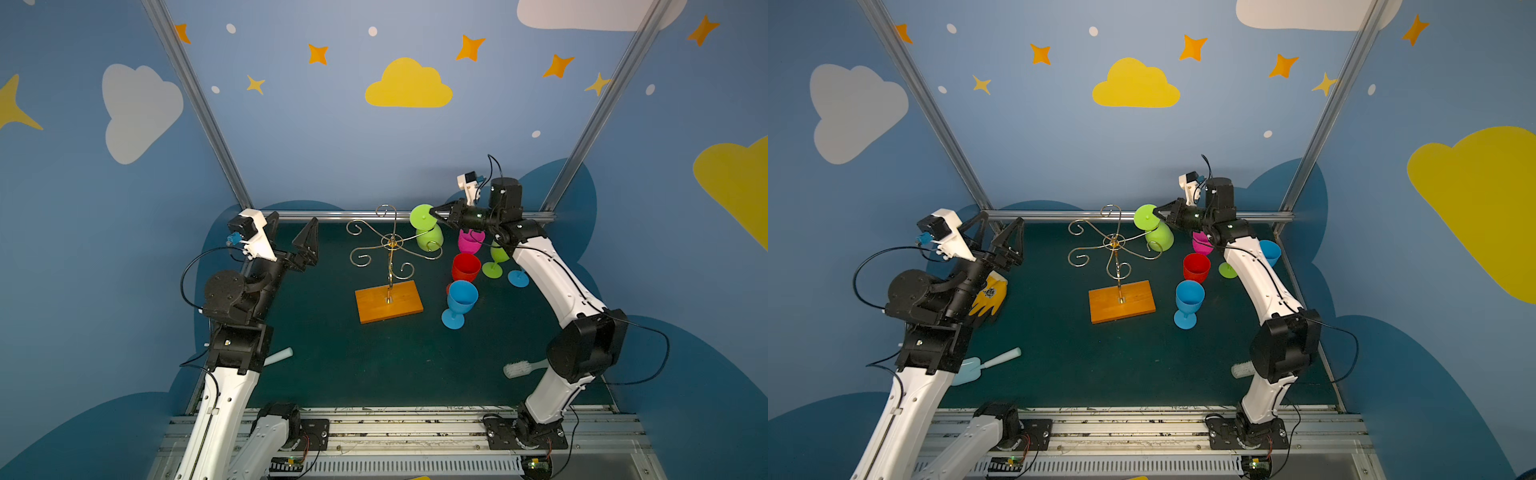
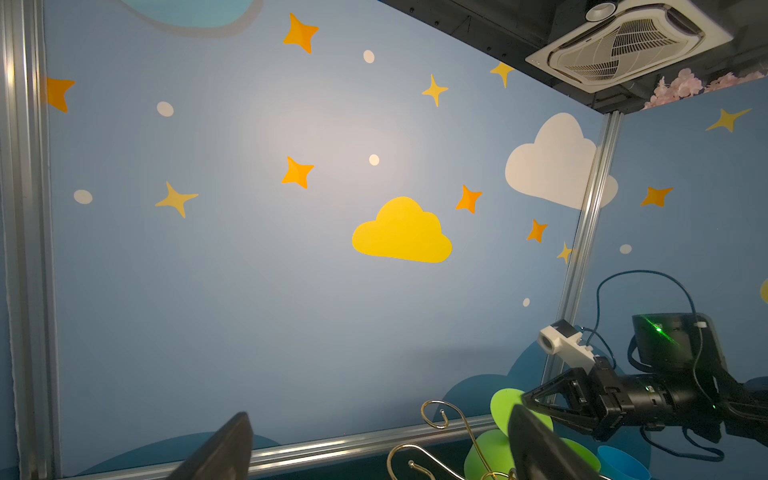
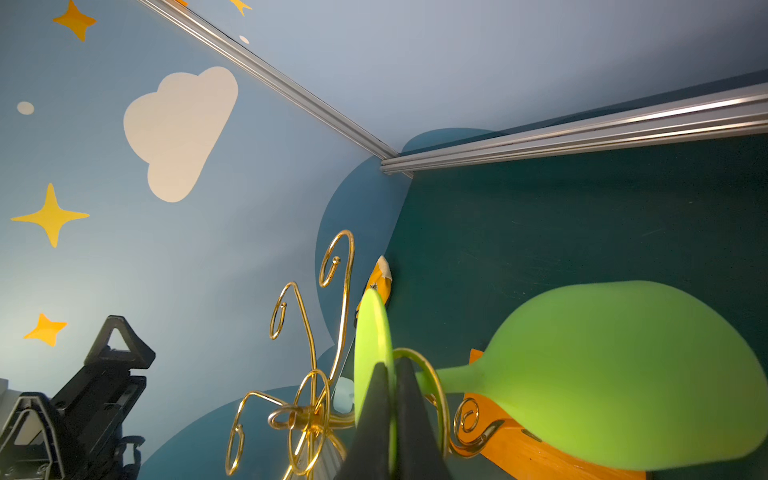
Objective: Take the wine glass off the wine glass rack
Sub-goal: 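Reach the right gripper up to the green glass foot on the rack, then lift the green glass by its foot up off the rack hook with the right gripper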
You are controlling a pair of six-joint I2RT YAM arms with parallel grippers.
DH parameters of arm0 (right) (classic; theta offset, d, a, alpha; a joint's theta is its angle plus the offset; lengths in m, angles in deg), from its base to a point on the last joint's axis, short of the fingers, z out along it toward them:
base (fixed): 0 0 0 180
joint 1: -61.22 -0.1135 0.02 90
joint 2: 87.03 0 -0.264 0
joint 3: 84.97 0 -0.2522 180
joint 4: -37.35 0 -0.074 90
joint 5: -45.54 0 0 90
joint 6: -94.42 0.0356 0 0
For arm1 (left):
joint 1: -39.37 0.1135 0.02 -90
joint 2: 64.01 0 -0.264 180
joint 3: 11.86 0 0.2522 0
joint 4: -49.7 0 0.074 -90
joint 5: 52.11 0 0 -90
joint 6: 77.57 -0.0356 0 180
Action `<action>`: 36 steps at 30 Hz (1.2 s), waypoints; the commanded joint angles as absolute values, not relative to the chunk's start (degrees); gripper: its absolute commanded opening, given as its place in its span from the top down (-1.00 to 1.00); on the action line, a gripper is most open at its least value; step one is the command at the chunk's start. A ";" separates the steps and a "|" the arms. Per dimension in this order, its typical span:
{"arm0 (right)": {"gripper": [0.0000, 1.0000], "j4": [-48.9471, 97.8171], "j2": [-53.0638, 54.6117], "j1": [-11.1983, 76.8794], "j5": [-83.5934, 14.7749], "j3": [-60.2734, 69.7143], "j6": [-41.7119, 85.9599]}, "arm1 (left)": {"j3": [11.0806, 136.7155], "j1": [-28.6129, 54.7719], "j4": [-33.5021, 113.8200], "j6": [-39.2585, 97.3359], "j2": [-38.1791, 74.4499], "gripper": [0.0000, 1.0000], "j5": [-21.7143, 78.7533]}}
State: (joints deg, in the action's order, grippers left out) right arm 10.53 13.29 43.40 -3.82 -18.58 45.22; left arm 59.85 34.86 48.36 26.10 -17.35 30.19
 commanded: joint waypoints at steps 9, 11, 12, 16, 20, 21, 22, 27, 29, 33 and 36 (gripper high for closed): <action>1.00 19.14 9.49 45.06 -0.41 -14.59 52.59 | 60.43 35.06 48.77 26.40 -18.30 -0.89 29.75; 1.00 19.32 8.77 45.20 -0.30 -13.99 52.77 | 60.42 35.06 48.73 26.40 -18.39 -0.89 29.79; 1.00 19.28 8.38 45.15 -0.34 -13.61 52.79 | 60.43 35.06 48.63 26.35 -18.40 -0.89 29.73; 1.00 19.96 6.35 45.27 -0.25 -11.20 53.42 | 60.44 35.06 48.60 26.49 -18.41 -0.89 29.62; 1.00 20.48 4.53 45.13 0.09 -9.37 53.73 | 60.43 35.06 48.81 26.84 -18.30 -0.89 29.46; 1.00 20.48 4.26 45.05 0.33 -9.14 53.66 | 60.39 35.06 48.86 26.93 -18.30 -0.89 29.38; 1.00 20.49 4.05 44.89 0.64 -8.93 53.76 | 60.50 35.06 48.81 27.02 -18.31 -0.89 29.45; 1.00 19.84 3.59 43.85 1.20 -8.47 53.56 | 60.52 35.06 48.87 27.24 -18.37 -0.89 29.33; 1.00 19.70 3.44 43.17 1.07 -8.28 53.39 | 60.51 35.06 48.77 27.24 -18.47 -0.89 29.36; 1.00 19.20 3.58 41.81 1.16 -8.29 52.94 | 60.58 35.06 48.68 27.35 -18.61 -0.89 29.41; 1.00 19.19 4.17 40.72 1.13 -8.71 52.85 | 60.59 35.02 48.51 27.35 -18.80 -0.89 29.32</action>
